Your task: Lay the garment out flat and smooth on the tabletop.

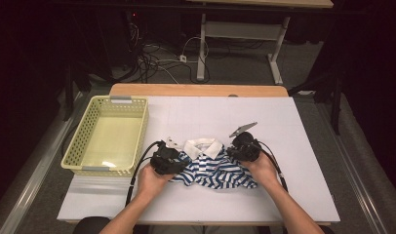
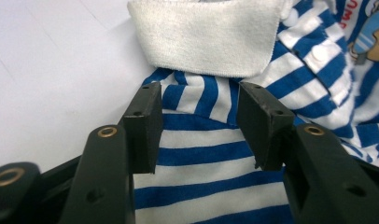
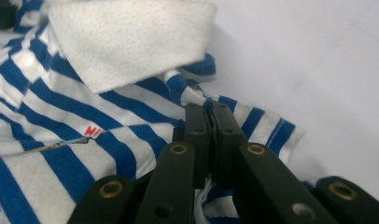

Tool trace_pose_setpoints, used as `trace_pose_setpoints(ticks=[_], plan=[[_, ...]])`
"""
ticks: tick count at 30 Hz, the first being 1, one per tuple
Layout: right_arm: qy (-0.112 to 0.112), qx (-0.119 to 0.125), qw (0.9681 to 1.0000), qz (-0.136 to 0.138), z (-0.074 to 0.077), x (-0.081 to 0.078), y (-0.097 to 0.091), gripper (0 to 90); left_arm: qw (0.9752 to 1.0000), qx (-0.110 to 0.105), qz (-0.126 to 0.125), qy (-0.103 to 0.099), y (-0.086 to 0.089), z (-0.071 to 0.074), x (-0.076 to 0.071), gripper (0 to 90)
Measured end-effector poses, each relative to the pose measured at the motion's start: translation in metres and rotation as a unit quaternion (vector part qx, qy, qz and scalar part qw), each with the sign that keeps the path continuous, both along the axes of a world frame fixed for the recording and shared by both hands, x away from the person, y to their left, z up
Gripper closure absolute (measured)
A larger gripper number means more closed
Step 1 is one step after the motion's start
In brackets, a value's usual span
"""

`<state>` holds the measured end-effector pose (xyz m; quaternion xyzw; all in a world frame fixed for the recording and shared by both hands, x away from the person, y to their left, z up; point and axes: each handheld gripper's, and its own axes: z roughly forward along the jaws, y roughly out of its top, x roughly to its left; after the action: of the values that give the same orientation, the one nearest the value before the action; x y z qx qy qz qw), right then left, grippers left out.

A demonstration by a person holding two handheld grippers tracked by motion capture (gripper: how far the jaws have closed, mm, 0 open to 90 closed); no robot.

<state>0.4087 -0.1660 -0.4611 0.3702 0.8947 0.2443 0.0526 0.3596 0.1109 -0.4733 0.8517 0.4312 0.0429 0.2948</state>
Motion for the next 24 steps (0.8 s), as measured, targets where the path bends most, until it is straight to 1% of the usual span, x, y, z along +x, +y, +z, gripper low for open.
trace_pose_setpoints(ticks=[5,6,8,11,12,15,17,19,20,22,24], plan=[[-0.011,0.011,0.9990,-0.042,0.006,0.009,-0.021,88.3,1.0000,0.002,0.002,-0.002,0.000,0.000,0.000,48.8],[-0.010,0.012,0.9985,-0.052,0.006,0.010,-0.025,88.4,1.0000,0.001,0.002,-0.002,0.000,0.000,0.000,48.7],[-0.006,0.009,0.9978,-0.066,0.005,0.013,-0.033,88.3,1.0000,0.002,0.002,-0.002,0.000,0.000,0.000,48.6],[-0.003,-0.006,0.9969,-0.078,-0.001,0.016,-0.041,88.3,1.0000,0.003,0.005,-0.001,0.000,-0.001,0.001,48.6],[0.002,-0.006,0.9967,-0.081,-0.003,0.016,-0.043,88.3,1.0000,0.003,0.005,0.000,0.000,-0.002,0.001,48.6],[0.017,-0.004,0.9963,-0.084,-0.009,0.016,-0.046,87.3,1.0000,0.003,0.007,0.000,0.000,-0.002,0.002,48.6],[0.011,-0.009,0.9965,-0.082,-0.007,0.014,-0.043,82.4,0.9999,0.007,0.007,-0.005,-0.002,-0.001,0.003,48.6],[-0.002,-0.008,0.9970,-0.076,-0.003,0.013,-0.040,76.8,0.9998,0.011,0.006,-0.015,-0.003,0.002,0.005,48.4],[-0.007,-0.005,0.9972,-0.074,0.000,0.012,-0.039,74.0,0.9998,0.006,0.007,-0.015,-0.003,0.004,0.007,48.0],[-0.013,0.002,0.9975,-0.070,0.005,0.014,-0.036,70.0,0.9999,-0.002,0.010,-0.005,-0.003,0.005,0.011,46.7],[-0.018,0.014,0.9971,-0.072,0.009,0.018,-0.035,67.5,0.9999,-0.002,0.014,-0.002,-0.003,0.004,0.013,46.7]])
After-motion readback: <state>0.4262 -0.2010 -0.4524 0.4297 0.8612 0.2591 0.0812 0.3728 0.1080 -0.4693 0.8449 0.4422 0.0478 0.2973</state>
